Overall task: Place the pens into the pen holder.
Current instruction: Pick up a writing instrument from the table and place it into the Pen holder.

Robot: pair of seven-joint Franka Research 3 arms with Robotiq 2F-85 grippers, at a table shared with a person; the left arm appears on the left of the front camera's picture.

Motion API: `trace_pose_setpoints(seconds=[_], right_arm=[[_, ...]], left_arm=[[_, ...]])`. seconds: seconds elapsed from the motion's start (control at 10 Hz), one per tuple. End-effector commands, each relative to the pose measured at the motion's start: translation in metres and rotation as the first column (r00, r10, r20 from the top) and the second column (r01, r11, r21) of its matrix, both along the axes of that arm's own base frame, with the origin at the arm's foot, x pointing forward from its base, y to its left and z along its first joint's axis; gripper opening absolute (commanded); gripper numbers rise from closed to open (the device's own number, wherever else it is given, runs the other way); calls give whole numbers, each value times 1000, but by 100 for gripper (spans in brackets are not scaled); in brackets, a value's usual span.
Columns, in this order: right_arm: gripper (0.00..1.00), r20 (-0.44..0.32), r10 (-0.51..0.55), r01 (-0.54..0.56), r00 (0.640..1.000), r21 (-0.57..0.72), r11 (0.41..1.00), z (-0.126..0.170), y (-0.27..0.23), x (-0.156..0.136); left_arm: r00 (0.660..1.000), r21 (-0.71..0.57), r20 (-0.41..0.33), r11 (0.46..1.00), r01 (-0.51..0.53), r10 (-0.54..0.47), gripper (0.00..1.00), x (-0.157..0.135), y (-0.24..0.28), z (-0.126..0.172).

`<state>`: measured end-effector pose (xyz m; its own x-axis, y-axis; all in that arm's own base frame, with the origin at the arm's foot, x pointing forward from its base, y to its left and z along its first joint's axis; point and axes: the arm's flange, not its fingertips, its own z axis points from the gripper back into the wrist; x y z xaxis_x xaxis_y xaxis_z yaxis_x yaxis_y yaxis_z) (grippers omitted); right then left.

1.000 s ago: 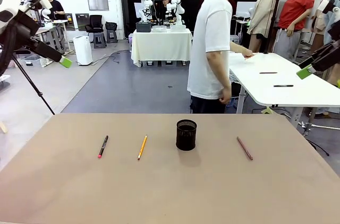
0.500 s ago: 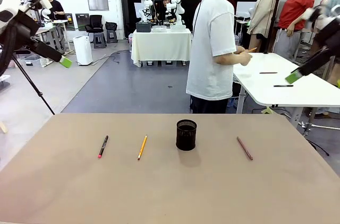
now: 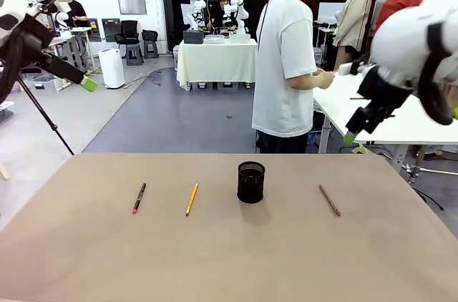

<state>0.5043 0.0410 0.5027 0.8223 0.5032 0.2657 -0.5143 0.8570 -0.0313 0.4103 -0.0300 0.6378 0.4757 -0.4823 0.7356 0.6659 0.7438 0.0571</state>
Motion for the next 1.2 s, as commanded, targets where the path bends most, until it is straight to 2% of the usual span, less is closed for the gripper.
trace_pose_setpoints(seconds=[0.0,0.2,0.3,0.4,0.7,0.8,0.9,1.1], right_arm=[[100,-73,-125,115,990,-124,986,-18,16,21],[100,-155,-228,213,961,-107,971,-57,32,35],[100,-128,-259,245,957,-116,963,-72,29,43],[100,-111,-170,157,979,-118,981,-59,23,21],[100,-111,-170,157,979,-118,981,-59,23,21],[100,-122,-199,185,972,-115,976,-66,26,28],[100,-114,-301,294,947,-76,953,-85,36,39],[100,-142,-364,358,920,-67,931,-114,35,71]], left_arm=[[1000,0,3,1000,4,-4,100,-1,1,1],[1000,0,3,1000,4,-4,100,-1,1,1],[1000,0,3,1000,4,-4,100,-1,1,1],[1000,0,3,1000,4,-4,100,-1,1,1],[1000,0,3,1000,4,-4,100,-1,1,1],[1000,0,3,1000,4,-4,100,-1,1,1],[1000,0,3,1000,4,-4,100,-1,1,1],[1000,0,3,1000,4,-4,100,-1,1,1]])
